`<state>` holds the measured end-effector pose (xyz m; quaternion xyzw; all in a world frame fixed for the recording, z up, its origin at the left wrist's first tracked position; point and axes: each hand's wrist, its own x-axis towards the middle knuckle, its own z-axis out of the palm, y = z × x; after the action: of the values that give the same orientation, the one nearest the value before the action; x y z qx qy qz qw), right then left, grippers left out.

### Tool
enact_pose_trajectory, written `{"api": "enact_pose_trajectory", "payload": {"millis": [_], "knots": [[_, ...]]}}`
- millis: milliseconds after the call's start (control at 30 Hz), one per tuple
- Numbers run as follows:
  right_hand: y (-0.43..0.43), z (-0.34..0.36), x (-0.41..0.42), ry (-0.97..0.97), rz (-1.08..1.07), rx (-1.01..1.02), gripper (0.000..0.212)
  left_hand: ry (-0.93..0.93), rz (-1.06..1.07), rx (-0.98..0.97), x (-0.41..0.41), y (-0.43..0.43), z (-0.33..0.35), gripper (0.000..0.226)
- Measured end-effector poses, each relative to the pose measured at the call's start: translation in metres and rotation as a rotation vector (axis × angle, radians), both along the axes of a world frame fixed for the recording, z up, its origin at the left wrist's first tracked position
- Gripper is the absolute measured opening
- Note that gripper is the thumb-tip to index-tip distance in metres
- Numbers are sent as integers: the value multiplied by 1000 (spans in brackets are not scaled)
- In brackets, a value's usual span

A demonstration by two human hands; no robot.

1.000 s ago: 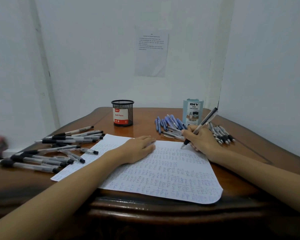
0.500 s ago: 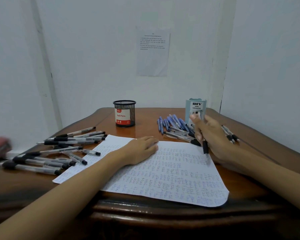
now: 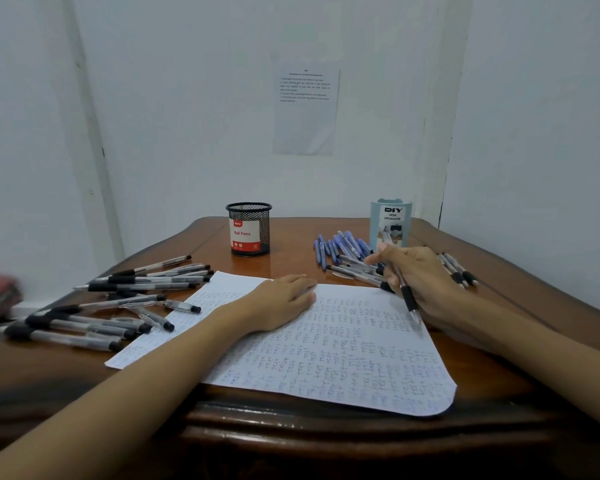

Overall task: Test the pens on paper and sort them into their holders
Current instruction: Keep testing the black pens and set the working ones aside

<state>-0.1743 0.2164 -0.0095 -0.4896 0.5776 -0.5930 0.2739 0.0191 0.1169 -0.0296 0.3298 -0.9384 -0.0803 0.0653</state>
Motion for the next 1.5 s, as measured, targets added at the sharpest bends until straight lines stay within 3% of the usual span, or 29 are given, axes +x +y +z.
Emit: {"api": "enact_pose_trajectory", "payload": {"millis": [233, 367, 533, 667, 800, 967, 1133, 1233, 1500], "knots": [[-3, 17, -15, 156, -180, -10, 26, 10, 0, 0, 0, 2, 2, 48], [-7, 34, -42, 317, -207, 222, 14, 70, 1, 6, 2, 5, 4, 44], [-26, 35, -59, 672, -218, 506, 43, 186, 16, -12, 9, 6, 18, 29], [-59, 44, -50, 1023, -288, 500, 47, 199, 145, -103, 41, -2, 41, 32], [-85, 55, 18, 1120, -122, 343, 43, 230, 337, -175, 109, -14, 51, 33], [-115, 47, 128, 1203, 193, 90, 23, 215, 620, -199, 187, -26, 31, 43], [-133, 23, 202, 1248, 430, -41, 27, 248, 692, -81, 217, -30, 10, 42], [-142, 12, 210, 1246, 429, -59, 29, 240, 695, -65, 216, -31, 9, 42], [-148, 7, 195, 984, 446, -35, 18, 197, 685, -54, 214, -29, 10, 43]]}}
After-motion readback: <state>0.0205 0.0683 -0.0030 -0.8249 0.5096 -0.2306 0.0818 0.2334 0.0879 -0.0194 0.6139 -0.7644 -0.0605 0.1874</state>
